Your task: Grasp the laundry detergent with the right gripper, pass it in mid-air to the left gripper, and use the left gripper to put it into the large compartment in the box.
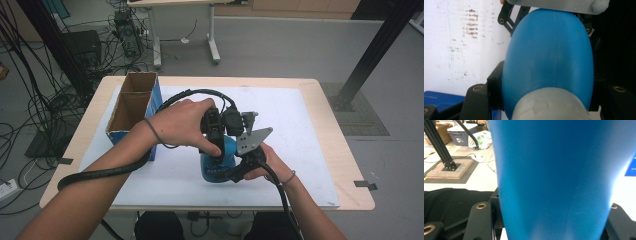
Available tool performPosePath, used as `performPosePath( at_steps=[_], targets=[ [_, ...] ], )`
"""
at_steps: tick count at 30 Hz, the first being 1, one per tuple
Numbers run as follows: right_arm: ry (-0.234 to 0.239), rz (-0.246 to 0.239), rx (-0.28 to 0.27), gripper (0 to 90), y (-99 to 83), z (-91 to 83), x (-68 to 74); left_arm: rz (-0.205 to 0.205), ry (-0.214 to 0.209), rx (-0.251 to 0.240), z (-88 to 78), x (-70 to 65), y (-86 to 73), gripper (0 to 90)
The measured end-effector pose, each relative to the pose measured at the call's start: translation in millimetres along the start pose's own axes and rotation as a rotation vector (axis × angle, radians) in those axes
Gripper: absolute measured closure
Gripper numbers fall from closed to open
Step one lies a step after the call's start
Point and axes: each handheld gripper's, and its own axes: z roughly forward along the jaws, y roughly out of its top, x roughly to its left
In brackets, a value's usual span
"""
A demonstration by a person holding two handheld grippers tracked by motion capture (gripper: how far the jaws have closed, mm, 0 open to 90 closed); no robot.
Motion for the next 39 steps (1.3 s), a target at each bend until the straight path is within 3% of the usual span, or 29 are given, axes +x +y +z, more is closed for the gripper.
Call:
performPosePath(
  at_steps=[39],
  targets=[
    [-0.001,0.0,0.002,41.3,1.8,0.3,-0.9,-0.009,-0.002,-0.003,-1.2,1.2,-1.3,37.2]
  ],
)
